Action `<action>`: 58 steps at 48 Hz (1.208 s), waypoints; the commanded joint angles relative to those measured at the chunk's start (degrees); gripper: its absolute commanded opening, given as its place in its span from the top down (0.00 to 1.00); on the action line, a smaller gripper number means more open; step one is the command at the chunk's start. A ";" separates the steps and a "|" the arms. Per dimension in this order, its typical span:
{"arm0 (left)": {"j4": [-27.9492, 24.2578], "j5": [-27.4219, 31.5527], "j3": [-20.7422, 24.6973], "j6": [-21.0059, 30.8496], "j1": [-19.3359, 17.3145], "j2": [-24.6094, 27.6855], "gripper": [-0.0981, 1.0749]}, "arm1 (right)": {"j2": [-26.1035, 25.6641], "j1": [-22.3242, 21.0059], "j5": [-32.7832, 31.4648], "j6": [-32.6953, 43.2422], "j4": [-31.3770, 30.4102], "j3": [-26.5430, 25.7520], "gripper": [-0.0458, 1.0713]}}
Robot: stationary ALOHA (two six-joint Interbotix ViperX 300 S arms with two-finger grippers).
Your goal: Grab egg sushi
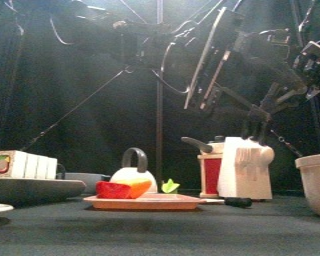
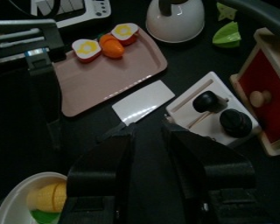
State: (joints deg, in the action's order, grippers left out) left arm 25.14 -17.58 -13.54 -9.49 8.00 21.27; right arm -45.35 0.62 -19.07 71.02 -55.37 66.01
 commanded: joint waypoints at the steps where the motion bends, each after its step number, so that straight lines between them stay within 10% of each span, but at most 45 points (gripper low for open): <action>1: 0.26 -2.29 -1.49 0.09 0.18 -3.69 0.08 | 0.70 -0.62 0.53 0.00 -0.09 -0.88 0.33; 21: 1.67 4.57 -9.32 0.00 1.41 -11.51 0.08 | 1.49 -1.23 1.49 0.00 0.35 -0.88 0.33; 58: -11.78 49.48 -8.53 0.35 7.65 -17.75 0.08 | 2.11 -1.32 1.49 0.62 0.35 -0.62 0.33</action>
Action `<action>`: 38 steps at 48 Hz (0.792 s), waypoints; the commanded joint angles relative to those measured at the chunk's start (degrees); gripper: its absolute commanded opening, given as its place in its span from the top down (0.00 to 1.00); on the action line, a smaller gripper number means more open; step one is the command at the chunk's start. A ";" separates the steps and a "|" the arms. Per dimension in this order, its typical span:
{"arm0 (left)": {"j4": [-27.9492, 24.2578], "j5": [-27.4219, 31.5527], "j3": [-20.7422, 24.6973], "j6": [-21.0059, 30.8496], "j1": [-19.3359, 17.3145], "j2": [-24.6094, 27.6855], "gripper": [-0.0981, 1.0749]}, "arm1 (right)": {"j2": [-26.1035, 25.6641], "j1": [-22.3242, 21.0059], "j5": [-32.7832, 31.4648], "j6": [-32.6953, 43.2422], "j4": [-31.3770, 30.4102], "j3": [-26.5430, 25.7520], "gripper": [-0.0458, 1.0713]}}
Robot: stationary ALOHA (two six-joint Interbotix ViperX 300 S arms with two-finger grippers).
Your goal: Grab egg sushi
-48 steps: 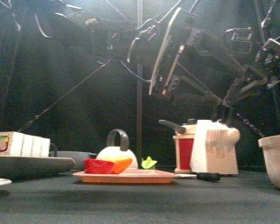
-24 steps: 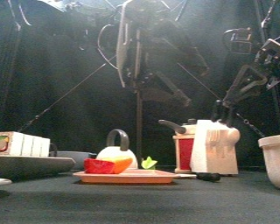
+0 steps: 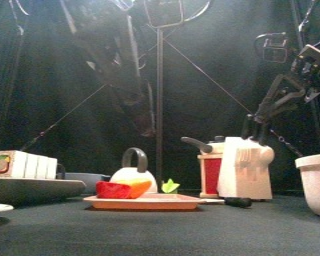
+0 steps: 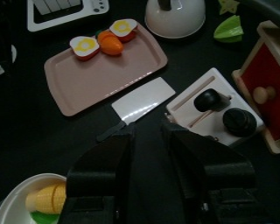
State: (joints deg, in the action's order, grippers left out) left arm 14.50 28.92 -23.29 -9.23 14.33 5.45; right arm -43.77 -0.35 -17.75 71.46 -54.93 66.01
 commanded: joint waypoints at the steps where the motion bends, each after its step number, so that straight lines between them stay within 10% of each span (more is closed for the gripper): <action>1: -1.32 3.78 1.32 0.18 1.58 -1.93 0.08 | 0.62 -0.35 0.18 0.18 0.00 -0.70 0.33; 38: -6.42 25.93 1.14 18.72 10.90 0.44 0.08 | 2.64 -3.16 0.26 0.18 2.02 -0.70 0.33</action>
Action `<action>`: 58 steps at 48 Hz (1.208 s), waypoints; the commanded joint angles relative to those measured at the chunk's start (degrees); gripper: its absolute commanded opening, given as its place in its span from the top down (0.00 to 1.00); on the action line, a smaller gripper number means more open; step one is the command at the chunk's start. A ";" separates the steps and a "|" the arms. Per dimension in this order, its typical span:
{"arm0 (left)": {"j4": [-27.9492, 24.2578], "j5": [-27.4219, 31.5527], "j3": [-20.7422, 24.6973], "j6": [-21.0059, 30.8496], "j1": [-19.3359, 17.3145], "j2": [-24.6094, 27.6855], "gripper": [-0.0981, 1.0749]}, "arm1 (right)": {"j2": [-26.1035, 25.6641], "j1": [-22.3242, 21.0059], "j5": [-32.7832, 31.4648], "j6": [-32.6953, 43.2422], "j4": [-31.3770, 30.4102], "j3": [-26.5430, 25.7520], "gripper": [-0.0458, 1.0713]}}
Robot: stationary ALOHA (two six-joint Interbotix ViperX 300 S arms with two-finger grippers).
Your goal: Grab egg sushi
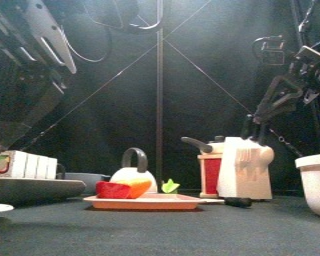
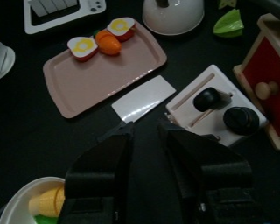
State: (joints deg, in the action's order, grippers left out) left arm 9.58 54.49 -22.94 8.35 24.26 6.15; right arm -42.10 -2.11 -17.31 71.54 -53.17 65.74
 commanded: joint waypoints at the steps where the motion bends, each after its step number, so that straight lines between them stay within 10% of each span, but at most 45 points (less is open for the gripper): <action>1: -1.85 0.35 0.79 1.49 1.14 -0.09 0.08 | 0.97 -1.49 -0.18 0.09 0.26 -0.44 0.33; 58: -7.47 2.90 -1.67 2.99 1.41 0.97 0.17 | 1.23 -1.76 0.00 0.18 0.62 -0.62 0.33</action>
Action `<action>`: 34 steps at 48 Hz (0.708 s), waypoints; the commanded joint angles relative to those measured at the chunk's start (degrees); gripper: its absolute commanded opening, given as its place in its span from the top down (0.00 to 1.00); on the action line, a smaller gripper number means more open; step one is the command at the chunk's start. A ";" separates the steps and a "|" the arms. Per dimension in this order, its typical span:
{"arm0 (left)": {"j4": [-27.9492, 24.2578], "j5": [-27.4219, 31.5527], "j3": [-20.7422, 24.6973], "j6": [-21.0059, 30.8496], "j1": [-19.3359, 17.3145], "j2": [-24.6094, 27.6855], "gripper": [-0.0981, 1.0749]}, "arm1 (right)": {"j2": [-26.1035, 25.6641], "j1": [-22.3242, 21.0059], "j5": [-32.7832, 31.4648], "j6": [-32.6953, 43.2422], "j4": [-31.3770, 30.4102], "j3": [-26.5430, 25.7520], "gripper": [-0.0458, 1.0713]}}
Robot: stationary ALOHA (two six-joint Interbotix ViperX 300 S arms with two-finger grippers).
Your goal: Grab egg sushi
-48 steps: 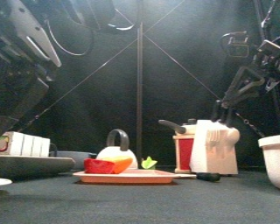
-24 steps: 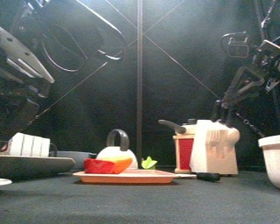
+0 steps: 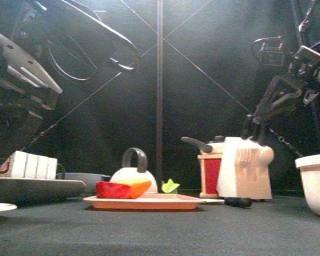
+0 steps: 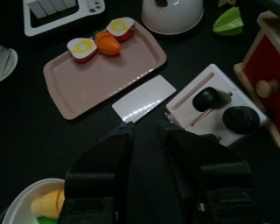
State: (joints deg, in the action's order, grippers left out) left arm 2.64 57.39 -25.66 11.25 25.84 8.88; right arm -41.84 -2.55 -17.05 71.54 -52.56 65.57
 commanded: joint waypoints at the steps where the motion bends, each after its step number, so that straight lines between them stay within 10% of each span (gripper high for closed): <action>1: -0.62 0.09 1.05 0.09 -0.26 -1.67 0.18 | 0.97 -1.32 -0.26 0.18 0.00 -0.44 0.33; 34: -2.11 0.26 1.41 0.09 -0.35 0.26 0.30 | 0.97 -1.32 -0.26 0.00 0.88 -0.35 0.33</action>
State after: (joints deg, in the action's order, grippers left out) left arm 1.23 57.83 -25.22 11.34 25.66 9.40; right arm -41.84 -2.64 -17.05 71.54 -51.77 65.57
